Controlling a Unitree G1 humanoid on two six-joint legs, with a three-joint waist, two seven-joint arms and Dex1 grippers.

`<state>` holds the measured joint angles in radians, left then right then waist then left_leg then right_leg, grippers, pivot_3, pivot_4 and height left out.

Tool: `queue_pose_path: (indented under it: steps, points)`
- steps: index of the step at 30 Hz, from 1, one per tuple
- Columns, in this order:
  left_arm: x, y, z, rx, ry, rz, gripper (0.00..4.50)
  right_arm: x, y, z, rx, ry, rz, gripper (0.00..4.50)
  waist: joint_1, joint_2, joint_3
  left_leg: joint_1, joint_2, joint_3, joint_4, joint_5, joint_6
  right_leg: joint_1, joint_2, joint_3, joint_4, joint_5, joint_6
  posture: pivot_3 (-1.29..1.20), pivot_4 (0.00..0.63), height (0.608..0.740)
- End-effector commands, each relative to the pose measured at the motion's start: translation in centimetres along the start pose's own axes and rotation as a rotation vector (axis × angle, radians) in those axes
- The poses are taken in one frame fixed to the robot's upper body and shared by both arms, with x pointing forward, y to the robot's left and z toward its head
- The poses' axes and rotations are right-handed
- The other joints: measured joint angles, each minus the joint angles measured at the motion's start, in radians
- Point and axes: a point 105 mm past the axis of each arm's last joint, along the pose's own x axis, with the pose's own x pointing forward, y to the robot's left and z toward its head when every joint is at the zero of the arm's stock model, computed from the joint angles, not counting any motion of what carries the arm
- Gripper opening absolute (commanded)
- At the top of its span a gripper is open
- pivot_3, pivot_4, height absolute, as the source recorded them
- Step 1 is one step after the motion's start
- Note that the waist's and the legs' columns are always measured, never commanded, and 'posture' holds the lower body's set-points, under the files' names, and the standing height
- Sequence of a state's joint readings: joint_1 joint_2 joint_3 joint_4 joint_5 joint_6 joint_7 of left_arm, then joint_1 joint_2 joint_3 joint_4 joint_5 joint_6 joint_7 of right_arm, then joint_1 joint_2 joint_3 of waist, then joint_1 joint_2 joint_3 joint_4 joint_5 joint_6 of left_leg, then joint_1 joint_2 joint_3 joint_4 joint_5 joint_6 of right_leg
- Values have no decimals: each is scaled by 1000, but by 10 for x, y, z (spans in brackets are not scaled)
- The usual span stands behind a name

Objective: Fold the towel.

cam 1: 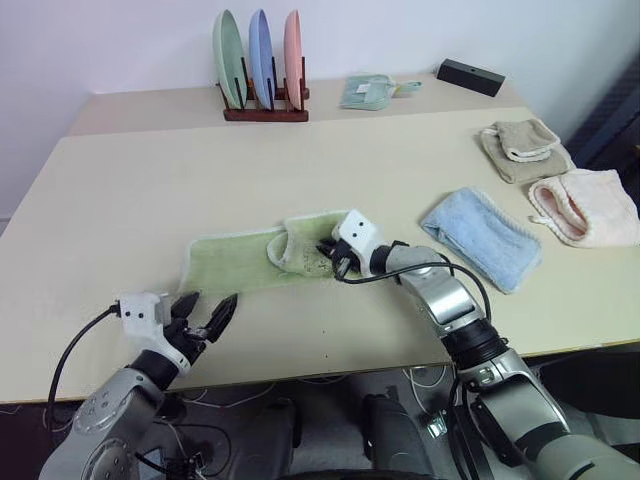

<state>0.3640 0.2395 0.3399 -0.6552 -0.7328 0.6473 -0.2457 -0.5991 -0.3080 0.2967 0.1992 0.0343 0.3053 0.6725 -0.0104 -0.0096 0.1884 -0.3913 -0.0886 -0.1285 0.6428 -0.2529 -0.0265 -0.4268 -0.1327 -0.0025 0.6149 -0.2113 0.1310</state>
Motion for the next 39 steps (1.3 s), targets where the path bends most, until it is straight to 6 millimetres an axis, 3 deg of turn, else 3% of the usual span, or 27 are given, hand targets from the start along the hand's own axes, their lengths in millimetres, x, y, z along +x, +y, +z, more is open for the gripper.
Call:
queue_pose_path:
  steps: [1,5,6,14,17,23,25,29,34,37,39]
  points:
    - [-4,-5,4,-132,-15,30,4500,-13,-15,54,-157,-168,-6,2346,-1,0,0,0,0,0,0,0,0,0,0,0,0,0,0,0,150,737]
    - [6,9,-1,-354,-37,170,4500,-23,-2,80,-247,-259,86,4205,0,0,0,0,0,0,0,0,0,0,0,0,0,0,0,0,150,737]
    - [11,12,-1,-428,-48,201,4500,-26,4,86,-269,-279,111,4385,2,0,0,0,0,-1,0,0,0,0,0,0,0,0,0,0,150,737]
    - [45,27,8,-670,-70,310,4500,-31,23,87,-301,-300,159,4385,19,0,-1,1,-1,-1,2,0,0,2,0,-1,0,0,0,0,150,737]
    - [53,30,15,-705,-90,318,3641,-32,26,84,-304,-294,157,4500,23,0,-1,1,-2,-1,2,0,-1,2,0,-1,0,0,-1,0,150,737]
    - [57,33,26,-691,-129,305,598,-38,28,78,-286,-269,147,4500,23,-1,-1,1,-2,-1,2,0,-1,2,0,0,0,0,-1,0,150,737]
    - [55,35,33,-682,-169,295,25,-40,29,76,-276,-262,150,4500,23,-1,-1,0,-2,-1,2,0,-1,2,0,0,0,0,-1,0,150,737]
    - [33,56,83,-432,-336,282,25,-48,29,68,-227,-229,164,4500,19,-2,0,0,-2,-1,2,0,-1,1,1,-1,0,-1,-3,0,150,737]
    - [16,64,124,-256,-425,229,25,-53,27,60,-214,-198,160,4500,19,-2,0,0,-1,0,1,0,-1,0,1,0,-1,-2,-4,0,150,737]
    - [21,37,149,-29,-402,85,25,-52,26,54,-212,-180,163,4500,24,-3,1,0,-1,0,1,0,-1,0,1,0,-1,-2,-4,0,150,737]
    - [30,16,151,85,-358,-18,25,-51,26,52,-211,-177,163,4500,25,-4,1,-1,-1,0,1,0,-1,1,1,-1,-1,-2,-4,0,150,737]
